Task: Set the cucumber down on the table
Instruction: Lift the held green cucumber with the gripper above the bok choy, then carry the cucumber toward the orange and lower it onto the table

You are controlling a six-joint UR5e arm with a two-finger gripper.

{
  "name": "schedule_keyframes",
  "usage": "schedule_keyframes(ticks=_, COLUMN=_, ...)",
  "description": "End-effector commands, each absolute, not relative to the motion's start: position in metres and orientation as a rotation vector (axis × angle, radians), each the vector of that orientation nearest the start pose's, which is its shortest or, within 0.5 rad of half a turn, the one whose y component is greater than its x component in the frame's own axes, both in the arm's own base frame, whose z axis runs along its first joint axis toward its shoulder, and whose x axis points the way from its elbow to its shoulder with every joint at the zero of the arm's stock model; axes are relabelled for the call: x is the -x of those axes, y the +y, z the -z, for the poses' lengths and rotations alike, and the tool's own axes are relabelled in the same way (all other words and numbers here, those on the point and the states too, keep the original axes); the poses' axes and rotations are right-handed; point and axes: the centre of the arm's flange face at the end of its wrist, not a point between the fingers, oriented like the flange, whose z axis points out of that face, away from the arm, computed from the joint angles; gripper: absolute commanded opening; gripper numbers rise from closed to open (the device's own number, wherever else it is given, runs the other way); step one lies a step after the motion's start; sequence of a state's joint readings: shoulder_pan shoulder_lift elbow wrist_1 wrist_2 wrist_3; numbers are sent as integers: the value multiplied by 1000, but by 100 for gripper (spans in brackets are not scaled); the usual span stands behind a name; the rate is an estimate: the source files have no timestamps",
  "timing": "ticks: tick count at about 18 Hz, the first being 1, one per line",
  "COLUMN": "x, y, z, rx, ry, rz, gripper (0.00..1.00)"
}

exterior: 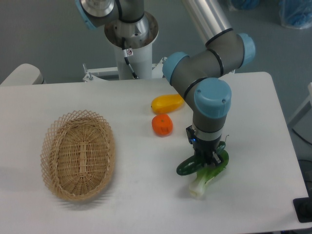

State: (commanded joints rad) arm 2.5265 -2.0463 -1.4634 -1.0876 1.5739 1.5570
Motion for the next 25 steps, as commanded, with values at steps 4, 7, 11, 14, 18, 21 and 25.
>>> schedule_keyframes(ticks=4, x=470, y=496, z=-313, rx=2963, ry=921, rz=-171, gripper=11)
schedule_keyframes(ticks=7, x=469, y=497, z=-313, rx=2965, ry=924, rz=-167, gripper=11)
schedule_keyframes(ticks=11, x=463, y=500, z=-311, rx=2964, ry=936, rz=-161, gripper=11)
schedule_keyframes(ticks=14, x=451, y=496, z=-304, rx=2964, ry=949, rz=-140, gripper=10)
schedule_keyframes(ticks=18, x=422, y=507, z=-296, rx=2939, ry=1034, rz=-114, gripper=10)
schedule_keyframes(ticks=21, x=400, y=501, z=-286, rx=2922, ry=1116, rz=-69, gripper=9)
schedule_keyframes(ticks=25, x=370, y=477, z=-259, rx=2841, ry=1311, rz=-64, gripper=10)
